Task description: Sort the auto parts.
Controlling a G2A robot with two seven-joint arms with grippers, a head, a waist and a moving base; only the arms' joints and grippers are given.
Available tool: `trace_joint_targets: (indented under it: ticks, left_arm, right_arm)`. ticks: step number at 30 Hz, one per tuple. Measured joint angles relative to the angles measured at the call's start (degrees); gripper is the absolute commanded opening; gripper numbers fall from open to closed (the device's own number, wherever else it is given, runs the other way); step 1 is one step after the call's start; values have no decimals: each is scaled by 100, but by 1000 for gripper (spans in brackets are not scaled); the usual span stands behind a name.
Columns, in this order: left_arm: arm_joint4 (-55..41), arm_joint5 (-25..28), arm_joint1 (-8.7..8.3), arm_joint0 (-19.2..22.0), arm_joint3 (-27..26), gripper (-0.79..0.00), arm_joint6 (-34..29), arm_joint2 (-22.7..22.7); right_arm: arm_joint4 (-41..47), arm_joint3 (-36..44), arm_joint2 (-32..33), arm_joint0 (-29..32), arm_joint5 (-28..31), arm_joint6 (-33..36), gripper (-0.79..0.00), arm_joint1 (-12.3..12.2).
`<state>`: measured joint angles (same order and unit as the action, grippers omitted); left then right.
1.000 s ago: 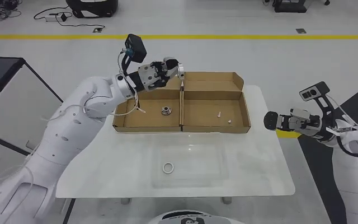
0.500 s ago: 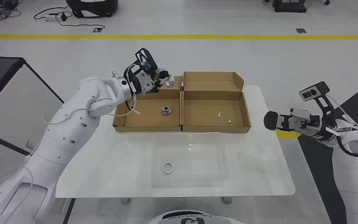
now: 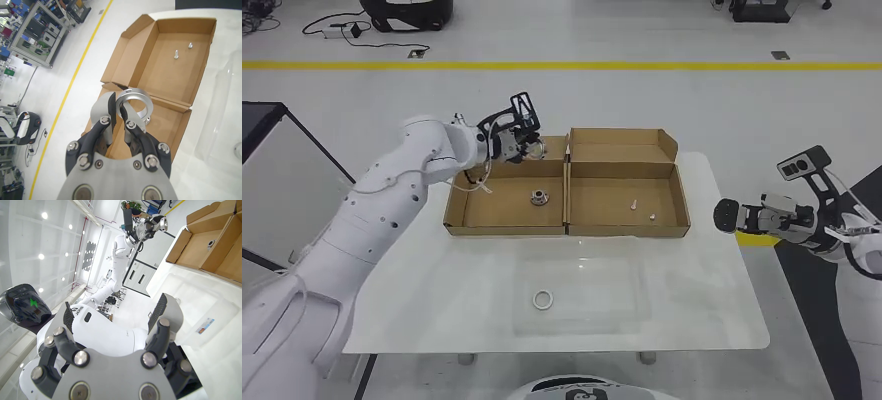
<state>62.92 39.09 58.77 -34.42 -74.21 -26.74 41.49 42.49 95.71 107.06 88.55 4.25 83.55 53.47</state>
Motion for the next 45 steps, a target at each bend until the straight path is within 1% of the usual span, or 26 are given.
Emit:
trace_joint_targets:
  ticks: [5, 13, 17, 24, 32, 40, 45]
  left_arm:
    - [286, 210, 210, 272, 510, -785, -255, -431]
    - [775, 657, 508, 557, 1160, -785, -505, -998]
    - [999, 889, 706, 690, 1462, -785, -581, -1312]
    - [1303, 960, 1082, 864, 1965, -785, -398, -1742]
    - [1726, 977, 1492, 1020, 2648, -785, 13, -2104]
    - [2170, 1086, 1855, 1147, 3345, -785, 305, -2385]
    - [2323, 1099, 2042, 1187, 3756, -785, 504, -2473]
  right_arm:
    - [0, 0, 0, 0, 0, 0, 0, 0]
    - [0, 0, 0, 0, 0, 0, 0, 0]
    - [0, 0, 0, 0, 0, 0, 0, 0]
    - [0, 0, 0, 0, 0, 0, 0, 0]
    - [0, 0, 0, 0, 0, 0, 0, 0]
    - [0, 0, 0, 0, 0, 0, 0, 0]
    - [0, 0, 0, 0, 0, 0, 0, 0]
